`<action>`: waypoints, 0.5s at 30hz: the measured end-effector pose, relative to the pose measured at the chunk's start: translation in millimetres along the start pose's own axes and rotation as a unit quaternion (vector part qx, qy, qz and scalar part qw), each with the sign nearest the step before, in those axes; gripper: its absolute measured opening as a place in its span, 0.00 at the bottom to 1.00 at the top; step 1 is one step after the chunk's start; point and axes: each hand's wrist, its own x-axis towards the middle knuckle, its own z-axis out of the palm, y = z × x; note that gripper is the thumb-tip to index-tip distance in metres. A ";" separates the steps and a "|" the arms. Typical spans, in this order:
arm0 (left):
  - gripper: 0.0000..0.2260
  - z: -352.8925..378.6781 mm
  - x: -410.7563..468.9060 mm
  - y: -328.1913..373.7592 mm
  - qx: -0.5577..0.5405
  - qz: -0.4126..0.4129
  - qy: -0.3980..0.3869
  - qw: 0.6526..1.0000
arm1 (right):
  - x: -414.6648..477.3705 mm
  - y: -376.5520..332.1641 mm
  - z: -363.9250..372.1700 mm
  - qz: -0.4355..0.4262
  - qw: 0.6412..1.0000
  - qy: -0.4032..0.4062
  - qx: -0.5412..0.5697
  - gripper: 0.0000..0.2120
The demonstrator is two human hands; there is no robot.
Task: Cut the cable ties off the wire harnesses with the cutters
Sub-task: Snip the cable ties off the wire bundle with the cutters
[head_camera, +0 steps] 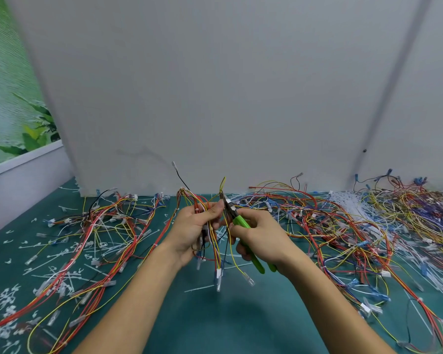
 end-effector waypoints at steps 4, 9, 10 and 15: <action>0.10 -1.1 -1.3 2.4 -0.004 -0.007 -0.020 1.000 | -0.1 -0.2 -1.2 0.003 1.000 -0.011 -0.013 0.07; 0.17 -1.7 -2.6 4.8 0.014 -0.022 -0.022 0.999 | -0.5 0.1 -0.5 0.012 1.000 -0.016 -0.009 0.07; 0.16 -2.1 -2.5 4.9 0.017 -0.025 -0.023 0.999 | -0.5 0.4 0.1 0.009 1.000 -0.016 -0.008 0.06; 0.17 -3.4 -1.9 4.3 0.019 -0.025 -0.035 0.999 | -0.3 1.6 -0.1 0.002 1.000 -0.017 0.003 0.06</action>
